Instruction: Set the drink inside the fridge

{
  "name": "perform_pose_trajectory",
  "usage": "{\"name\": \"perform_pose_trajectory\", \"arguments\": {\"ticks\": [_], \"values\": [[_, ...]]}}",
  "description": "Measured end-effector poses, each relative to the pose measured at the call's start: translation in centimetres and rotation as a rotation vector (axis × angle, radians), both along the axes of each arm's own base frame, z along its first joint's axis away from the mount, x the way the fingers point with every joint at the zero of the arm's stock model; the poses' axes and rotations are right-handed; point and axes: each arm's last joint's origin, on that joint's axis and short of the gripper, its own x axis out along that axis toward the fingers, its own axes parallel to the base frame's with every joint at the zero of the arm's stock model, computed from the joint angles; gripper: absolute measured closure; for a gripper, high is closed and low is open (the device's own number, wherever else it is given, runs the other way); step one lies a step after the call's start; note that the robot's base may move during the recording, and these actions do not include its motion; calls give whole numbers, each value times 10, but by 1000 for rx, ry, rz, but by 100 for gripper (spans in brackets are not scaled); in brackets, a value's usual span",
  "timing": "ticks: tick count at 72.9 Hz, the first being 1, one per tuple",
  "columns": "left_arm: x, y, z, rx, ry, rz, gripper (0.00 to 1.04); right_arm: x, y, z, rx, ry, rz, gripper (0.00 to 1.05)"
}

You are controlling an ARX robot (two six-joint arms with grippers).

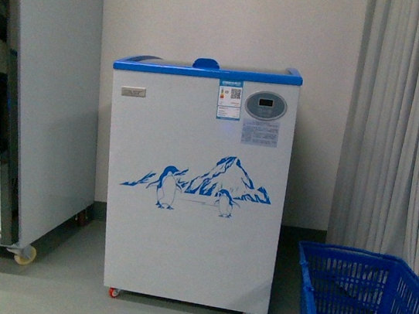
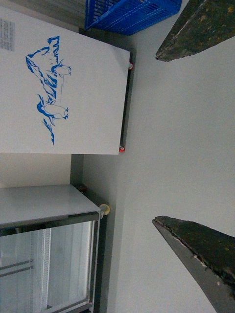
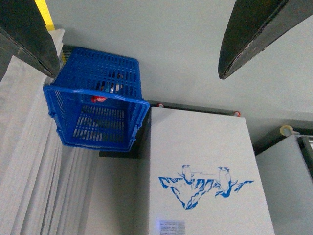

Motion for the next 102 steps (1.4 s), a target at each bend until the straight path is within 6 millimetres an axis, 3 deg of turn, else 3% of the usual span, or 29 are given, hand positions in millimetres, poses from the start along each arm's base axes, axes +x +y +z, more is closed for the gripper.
{"name": "perform_pose_trajectory", "arguments": {"ticks": [102], "values": [[0,0,0,0,0,0,8,0,0,0,0,0,0,8]]}}
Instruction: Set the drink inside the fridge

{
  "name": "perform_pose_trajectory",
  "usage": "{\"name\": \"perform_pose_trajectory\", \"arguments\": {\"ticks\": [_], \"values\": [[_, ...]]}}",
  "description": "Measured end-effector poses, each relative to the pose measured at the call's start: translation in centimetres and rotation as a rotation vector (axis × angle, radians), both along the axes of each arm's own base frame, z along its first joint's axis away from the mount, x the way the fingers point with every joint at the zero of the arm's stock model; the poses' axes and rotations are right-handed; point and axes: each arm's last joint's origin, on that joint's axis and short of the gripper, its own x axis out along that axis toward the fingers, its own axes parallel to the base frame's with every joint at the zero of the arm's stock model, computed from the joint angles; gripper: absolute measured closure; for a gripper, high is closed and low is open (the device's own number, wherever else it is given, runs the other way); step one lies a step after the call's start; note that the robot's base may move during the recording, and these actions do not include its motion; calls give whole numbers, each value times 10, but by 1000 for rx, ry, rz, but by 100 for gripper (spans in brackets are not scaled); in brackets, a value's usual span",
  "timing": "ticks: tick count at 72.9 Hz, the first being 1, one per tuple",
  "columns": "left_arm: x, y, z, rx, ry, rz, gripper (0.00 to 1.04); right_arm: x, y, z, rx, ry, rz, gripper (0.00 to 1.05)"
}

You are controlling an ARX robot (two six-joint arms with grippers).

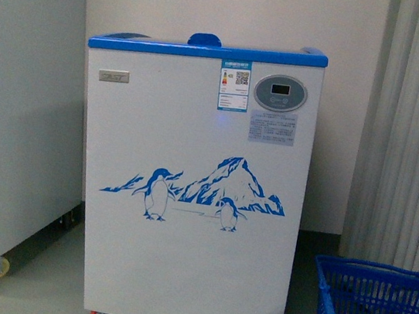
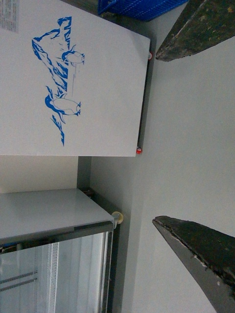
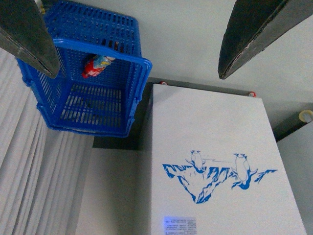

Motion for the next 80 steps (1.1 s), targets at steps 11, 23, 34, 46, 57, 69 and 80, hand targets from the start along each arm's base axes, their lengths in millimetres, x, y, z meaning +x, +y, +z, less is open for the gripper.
{"name": "perform_pose_trajectory", "arguments": {"ticks": [11,23,34,46,57,69,80], "values": [[0,0,0,0,0,0,8,0,0,0,0,0,0,8],[0,0,0,0,0,0,8,0,0,0,0,0,0,8],[0,0,0,0,0,0,8,0,0,0,0,0,0,8],[0,0,0,0,0,0,8,0,0,0,0,0,0,8],[0,0,0,0,0,0,8,0,0,0,0,0,0,8],[0,0,0,0,0,0,8,0,0,0,0,0,-1,8],[0,0,0,0,0,0,8,0,0,0,0,0,0,8]]}}
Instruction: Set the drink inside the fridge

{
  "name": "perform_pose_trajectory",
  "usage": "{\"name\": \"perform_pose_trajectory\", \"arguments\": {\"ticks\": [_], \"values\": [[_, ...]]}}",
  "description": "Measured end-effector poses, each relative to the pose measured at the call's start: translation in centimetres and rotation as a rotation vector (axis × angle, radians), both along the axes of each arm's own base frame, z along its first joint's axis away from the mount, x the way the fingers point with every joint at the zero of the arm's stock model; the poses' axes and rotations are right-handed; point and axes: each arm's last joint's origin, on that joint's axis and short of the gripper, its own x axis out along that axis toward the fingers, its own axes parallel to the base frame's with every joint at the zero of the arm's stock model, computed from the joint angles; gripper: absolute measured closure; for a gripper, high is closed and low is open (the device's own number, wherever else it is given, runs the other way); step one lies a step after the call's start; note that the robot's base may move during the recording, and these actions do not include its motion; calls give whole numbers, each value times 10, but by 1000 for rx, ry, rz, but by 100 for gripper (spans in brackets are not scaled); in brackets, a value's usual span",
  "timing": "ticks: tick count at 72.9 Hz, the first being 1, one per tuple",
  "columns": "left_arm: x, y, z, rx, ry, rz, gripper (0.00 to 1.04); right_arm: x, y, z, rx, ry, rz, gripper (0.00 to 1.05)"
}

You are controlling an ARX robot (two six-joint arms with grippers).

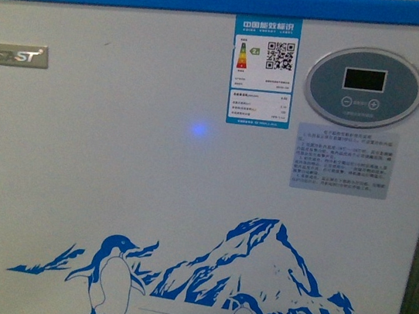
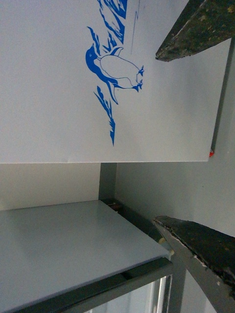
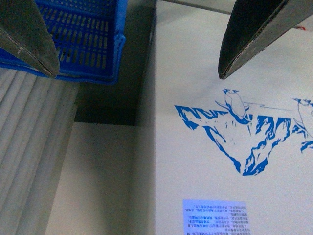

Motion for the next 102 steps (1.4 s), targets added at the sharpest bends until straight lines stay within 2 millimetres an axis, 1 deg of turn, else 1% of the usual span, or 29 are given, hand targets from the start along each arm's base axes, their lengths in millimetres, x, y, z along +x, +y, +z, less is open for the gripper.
{"name": "perform_pose_trajectory", "arguments": {"ticks": [6,7,9,10,12,13,17,20,23,25,29,33,35,37,38,40,41,43,44,46,49,53,56,57,64,68,71,83,102], "values": [[0,0,0,0,0,2,8,0,0,0,0,2,0,8],[0,0,0,0,0,1,8,1,0,-1,16,25,-19,8],[0,0,0,0,0,0,8,1,-1,-2,41,89,-69,8],[0,0,0,0,0,0,8,1,-2,-1,67,175,-116,8],[0,0,0,0,1,1,8,2,-5,0,91,265,-186,8],[0,0,0,0,1,0,8,4,-8,0,102,361,-261,8],[0,0,0,0,0,1,8,11,-19,-4,149,540,-395,8],[0,0,0,0,0,1,8,20,-30,-10,198,625,-463,8],[0,0,0,0,0,1,8,26,-39,-15,232,668,-517,8],[0,0,0,0,0,1,8,33,-49,-20,258,698,-570,8],[0,0,0,0,0,1,8,57,-79,-35,310,747,-688,8],[0,0,0,0,0,0,8,75,-95,-49,331,773,-722,8],[0,0,0,0,0,0,8,82,-101,-54,339,781,-728,8],[0,0,0,0,0,1,8,92,-109,-65,351,802,-737,8],[0,0,0,0,0,0,8,98,-113,-73,365,821,-736,8],[0,0,0,0,0,1,8,103,-116,-81,379,840,-729,8],[0,0,0,0,0,1,8,108,-119,-90,393,860,-727,8],[0,0,0,0,0,0,8,112,-122,-98,408,877,-724,8],[0,0,0,0,0,1,8,116,-124,-107,423,895,-717,8],[0,0,0,0,0,1,8,120,-126,-116,434,912,-719,8],[0,0,0,0,0,1,8,127,-130,-137,467,947,-712,8],[0,0,0,0,0,1,8,135,-132,-157,500,967,-711,8],[0,0,0,0,0,1,8,144,-134,-178,525,982,-714,8],[0,0,0,0,0,1,8,146,-134,-181,530,982,-714,8],[0,0,0,0,0,1,8,168,-135,-226,579,1013,-738,8],[0,0,0,0,0,1,8,173,-135,-240,582,1028,-749,8],[0,0,0,0,0,1,8,178,-134,-257,594,1056,-760,8],[0,0,0,0,0,1,8,186,-135,-290,589,1104,-796,8],[0,0,0,0,0,1,8,206,-139,-323,591,1124,-808,8]]}}
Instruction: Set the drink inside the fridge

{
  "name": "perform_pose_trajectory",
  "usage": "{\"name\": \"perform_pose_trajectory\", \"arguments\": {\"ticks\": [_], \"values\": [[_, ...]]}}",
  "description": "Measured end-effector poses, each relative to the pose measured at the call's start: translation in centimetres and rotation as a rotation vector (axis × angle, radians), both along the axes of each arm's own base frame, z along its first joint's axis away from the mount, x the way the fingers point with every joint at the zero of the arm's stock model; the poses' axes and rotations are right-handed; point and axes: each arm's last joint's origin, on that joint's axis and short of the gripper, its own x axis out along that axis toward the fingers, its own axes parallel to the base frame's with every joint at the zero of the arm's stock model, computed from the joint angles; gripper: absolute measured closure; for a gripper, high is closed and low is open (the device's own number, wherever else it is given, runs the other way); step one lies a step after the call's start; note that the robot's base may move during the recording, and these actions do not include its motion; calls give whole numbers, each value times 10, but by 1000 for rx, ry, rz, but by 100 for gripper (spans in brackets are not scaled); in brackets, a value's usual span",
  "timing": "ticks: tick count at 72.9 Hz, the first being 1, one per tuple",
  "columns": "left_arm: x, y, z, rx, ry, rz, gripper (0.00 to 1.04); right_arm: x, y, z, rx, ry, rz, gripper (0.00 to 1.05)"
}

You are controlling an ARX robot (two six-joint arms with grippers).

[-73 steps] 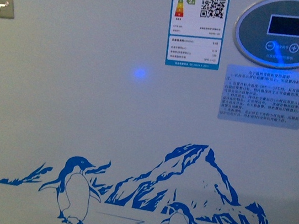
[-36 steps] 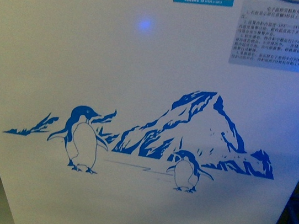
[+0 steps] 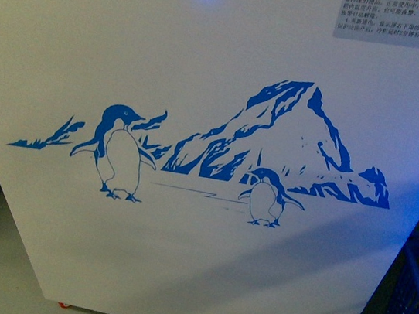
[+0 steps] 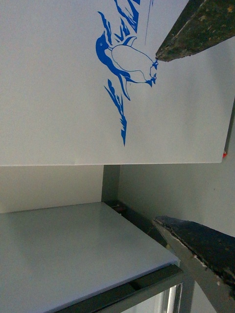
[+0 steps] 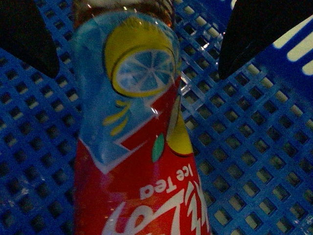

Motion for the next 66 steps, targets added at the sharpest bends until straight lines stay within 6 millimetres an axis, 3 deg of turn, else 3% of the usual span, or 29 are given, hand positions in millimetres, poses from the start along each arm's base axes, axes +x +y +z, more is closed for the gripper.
{"name": "perform_pose_trajectory", "arguments": {"ticks": [17,31,38,46,57,66], "values": [[0,0,0,0,0,0,8,11,-2,-36,-7,67,-8,8],[0,0,0,0,0,0,8,19,-8,-42,-35,73,14,8],[0,0,0,0,0,0,8,19,-8,-42,-15,71,41,28],[0,0,0,0,0,0,8,17,-7,-39,1,66,50,43],[0,0,0,0,0,0,8,9,-3,-25,8,76,69,57],[0,0,0,0,0,0,8,-6,3,-1,27,84,84,64]]}}
